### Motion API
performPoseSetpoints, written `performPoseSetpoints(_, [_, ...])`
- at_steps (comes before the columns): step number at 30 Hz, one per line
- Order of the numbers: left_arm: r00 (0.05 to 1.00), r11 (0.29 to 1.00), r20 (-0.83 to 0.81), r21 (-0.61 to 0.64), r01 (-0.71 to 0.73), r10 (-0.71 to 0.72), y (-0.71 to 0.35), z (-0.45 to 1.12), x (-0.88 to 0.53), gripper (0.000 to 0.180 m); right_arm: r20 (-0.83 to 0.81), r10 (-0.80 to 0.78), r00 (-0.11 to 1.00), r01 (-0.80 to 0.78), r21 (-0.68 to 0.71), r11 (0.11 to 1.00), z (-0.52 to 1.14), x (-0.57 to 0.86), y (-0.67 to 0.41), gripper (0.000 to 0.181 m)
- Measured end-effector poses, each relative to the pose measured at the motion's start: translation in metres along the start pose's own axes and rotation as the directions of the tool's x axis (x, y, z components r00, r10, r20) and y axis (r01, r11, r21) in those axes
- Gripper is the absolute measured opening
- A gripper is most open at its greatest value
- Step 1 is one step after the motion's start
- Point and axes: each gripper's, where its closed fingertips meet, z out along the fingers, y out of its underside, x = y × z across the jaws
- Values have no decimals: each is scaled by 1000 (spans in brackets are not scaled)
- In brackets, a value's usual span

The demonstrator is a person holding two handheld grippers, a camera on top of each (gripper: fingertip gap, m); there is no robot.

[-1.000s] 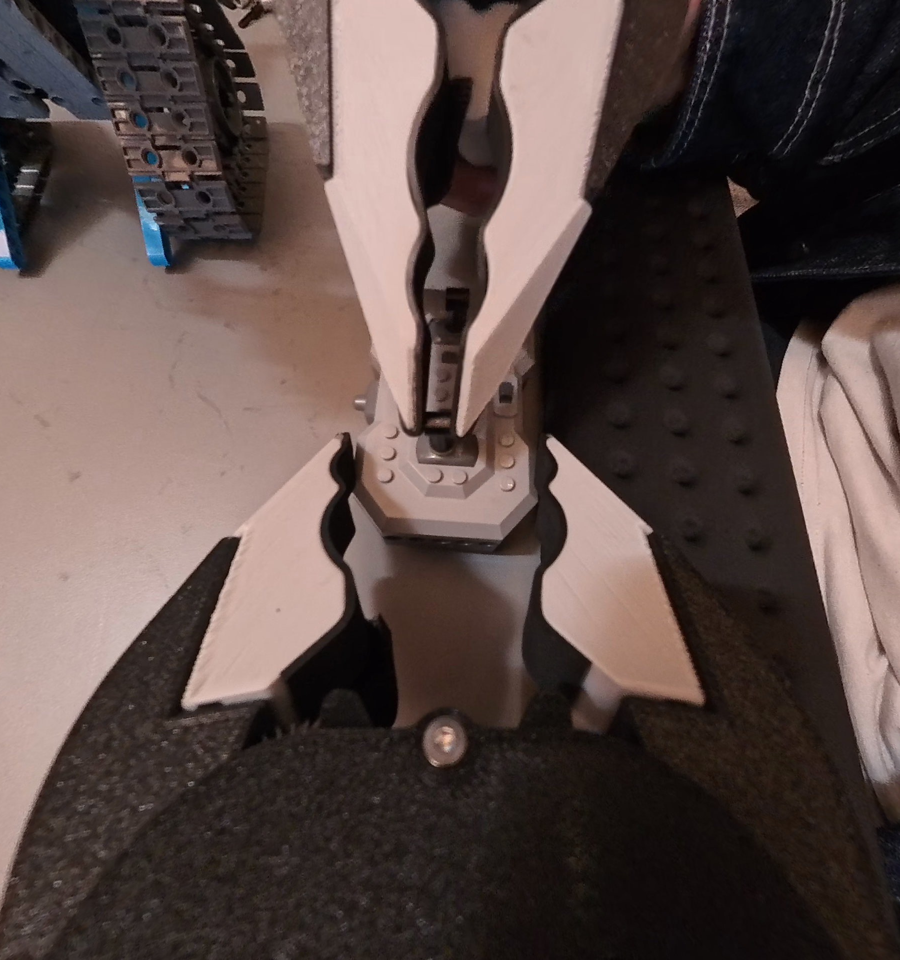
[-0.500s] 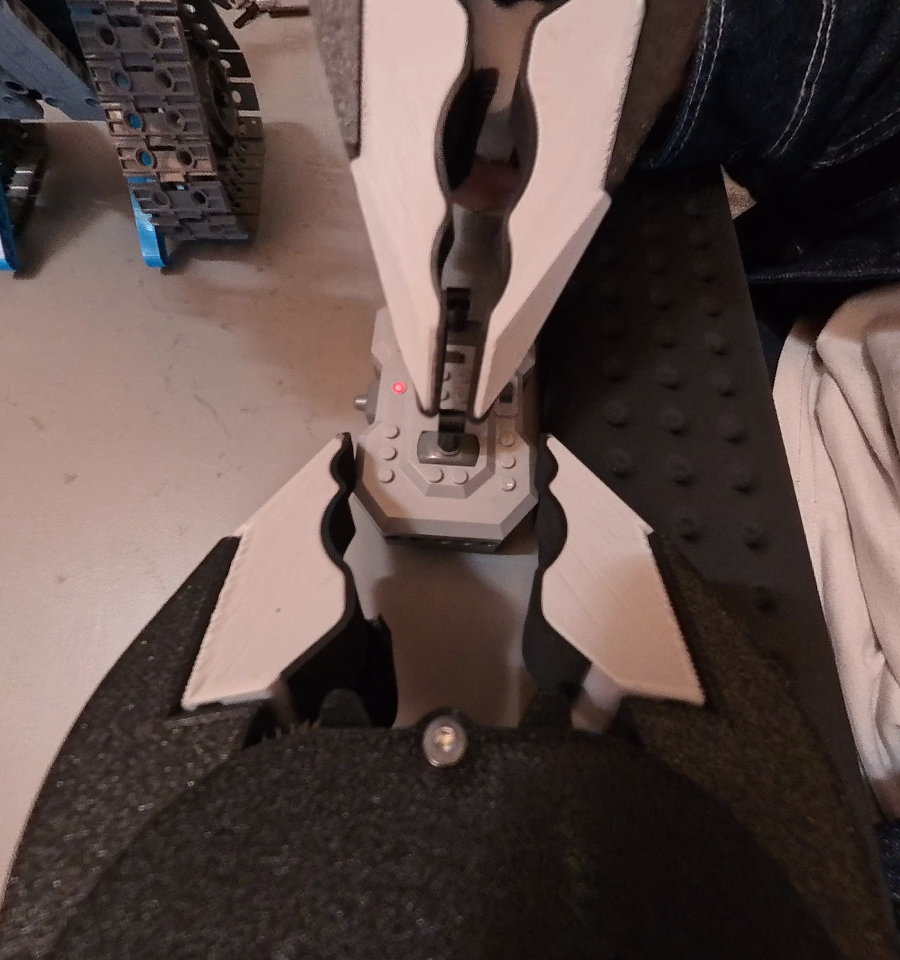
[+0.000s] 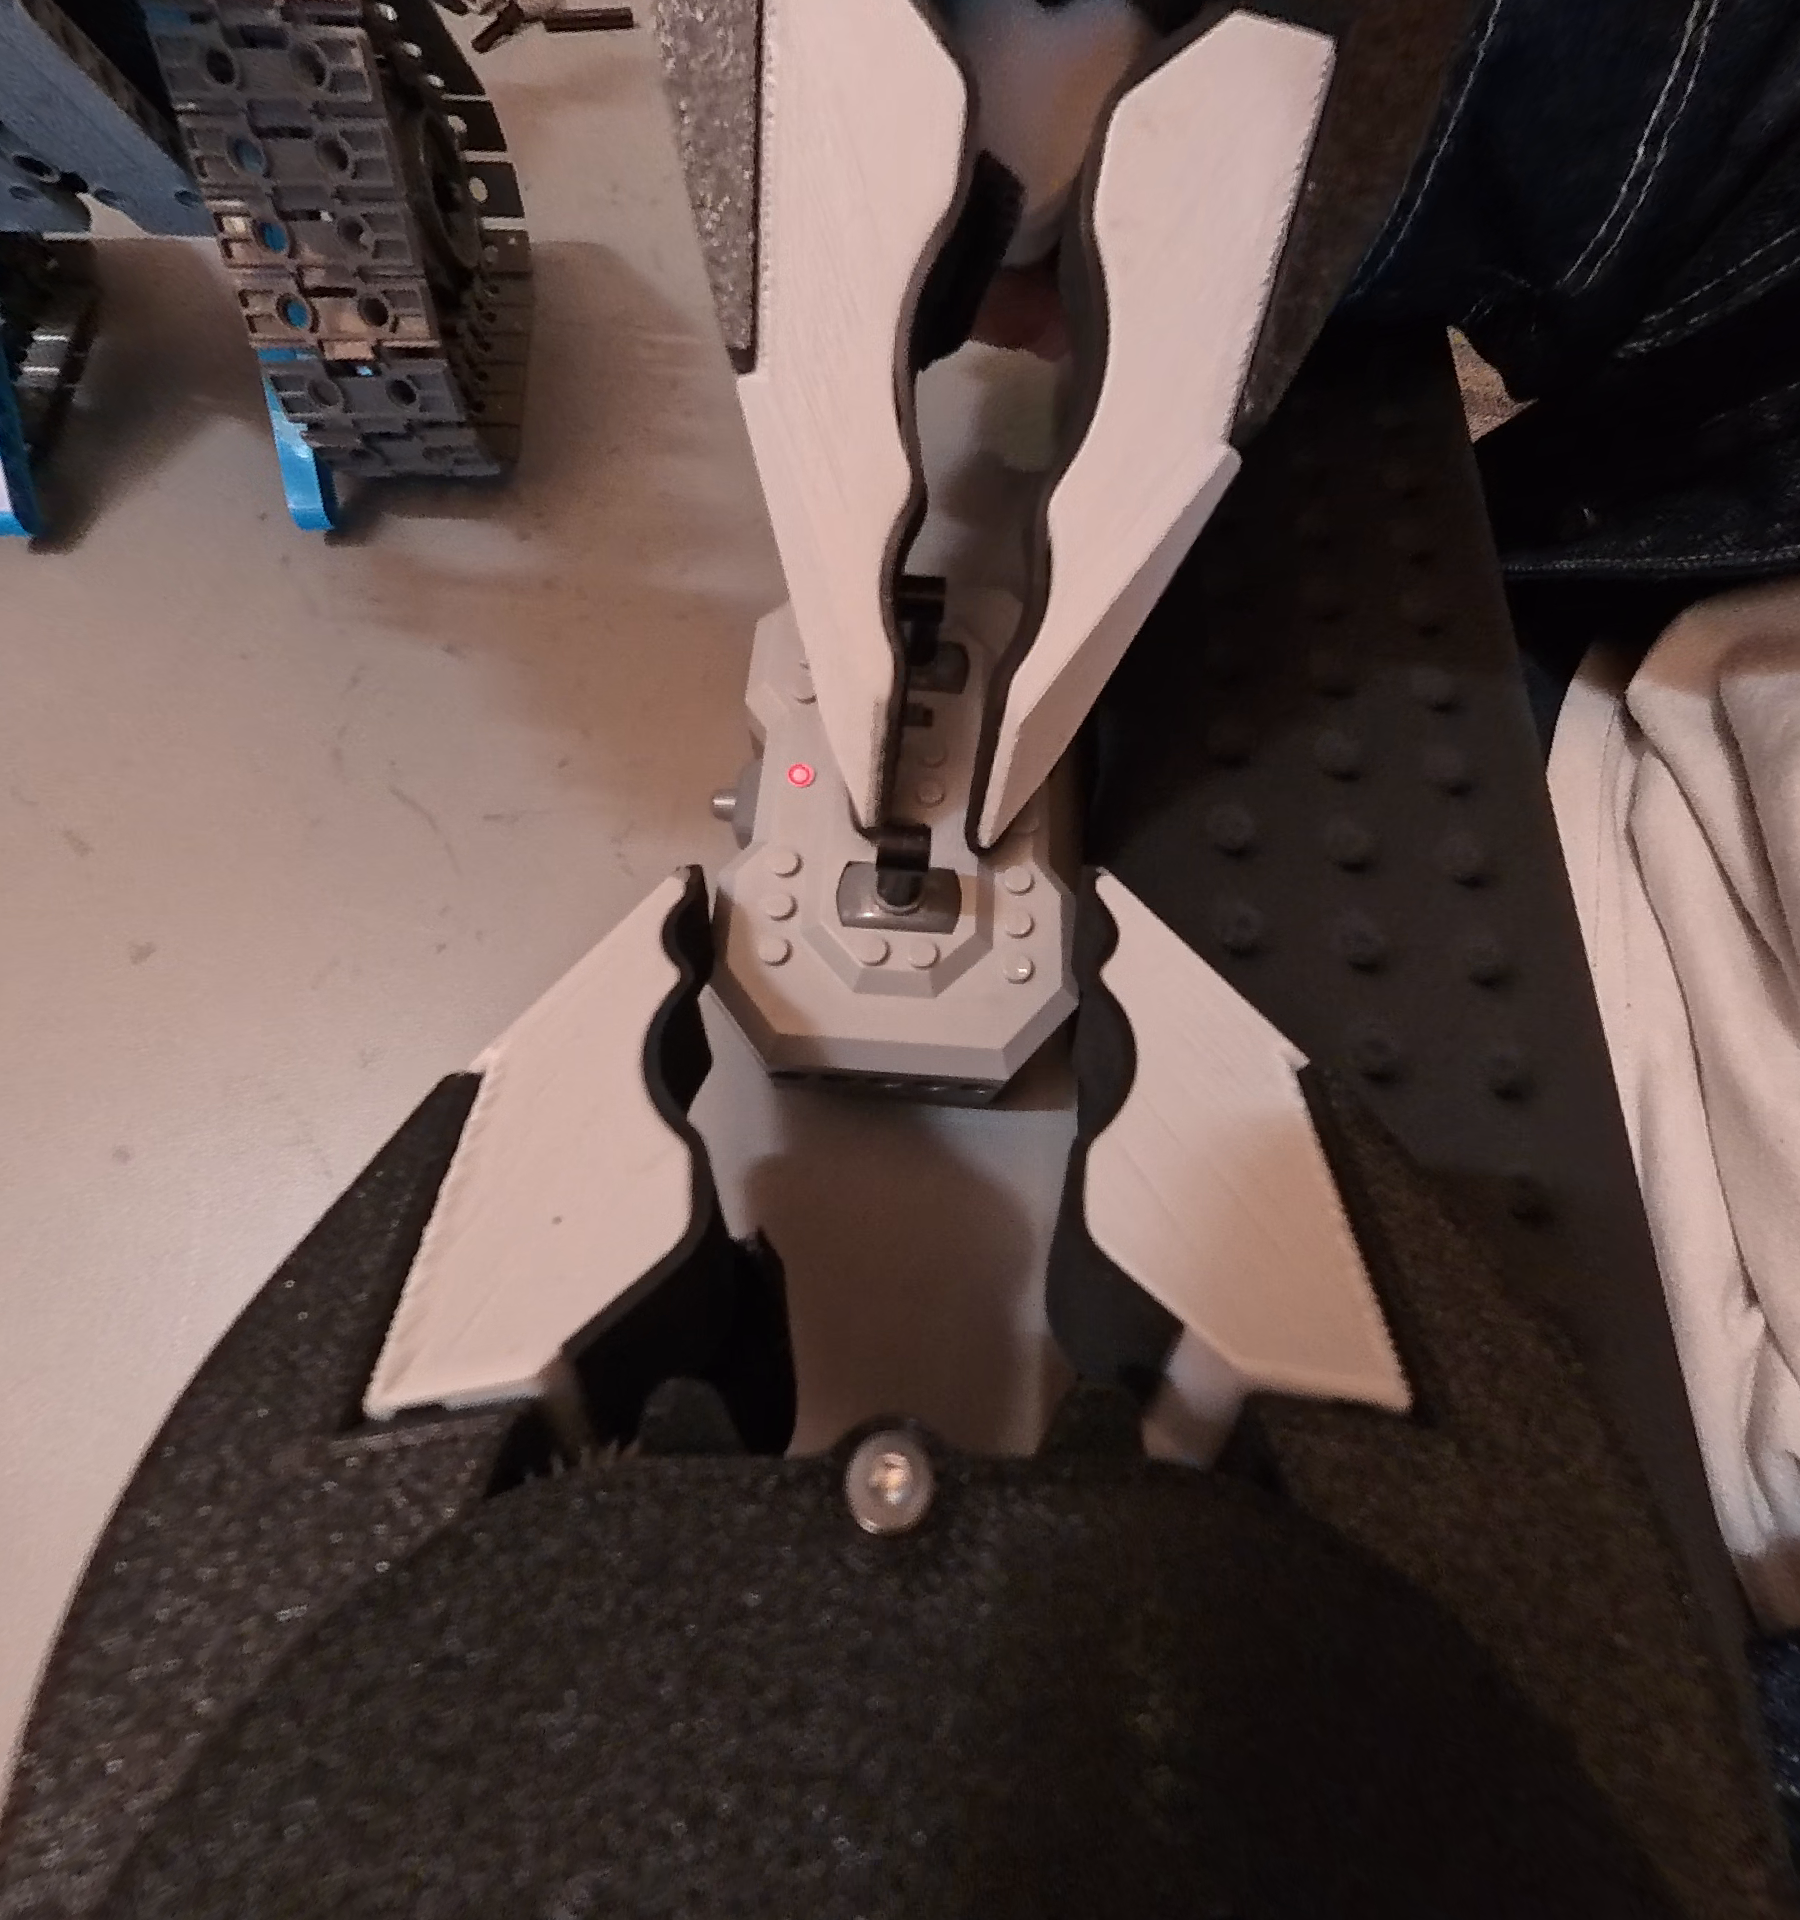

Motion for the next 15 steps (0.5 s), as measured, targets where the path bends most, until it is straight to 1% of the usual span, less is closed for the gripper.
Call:
performPoseSetpoints(6, [1000,1000,-3,0,2,-2,0,0,0,69,1,6,1000,-6,28,1000,0,-1,0,10])
performPoseSetpoints(7, [1000,1000,-5,0,3,-3,0,0,0,69,-14,-1,1000,2,34,999,-2,1,-1,13])
performPoseSetpoints(8, [1000,1000,-5,0,3,-3,0,0,0,69,-65,-11,998,14,51,999,-7,7,-1,20])
performPoseSetpoints(9, [1000,1000,-3,0,1,-1,0,0,0,69,-88,-21,996,29,84,996,-16,9,-2,18])
performPoseSetpoints(10, [1000,1000,-2,0,0,0,0,0,0,69,-80,-11,997,20,119,993,-27,10,-1,11])
performPoseSetpoints(13, [1000,1000,-4,0,2,-2,0,0,0,69,-12,99,995,-96,172,980,-45,11,11,14])
performPoseSetpoints(15, [1000,1000,-4,0,2,-2,0,0,0,69,-12,102,995,-99,179,979,-44,12,14,13])
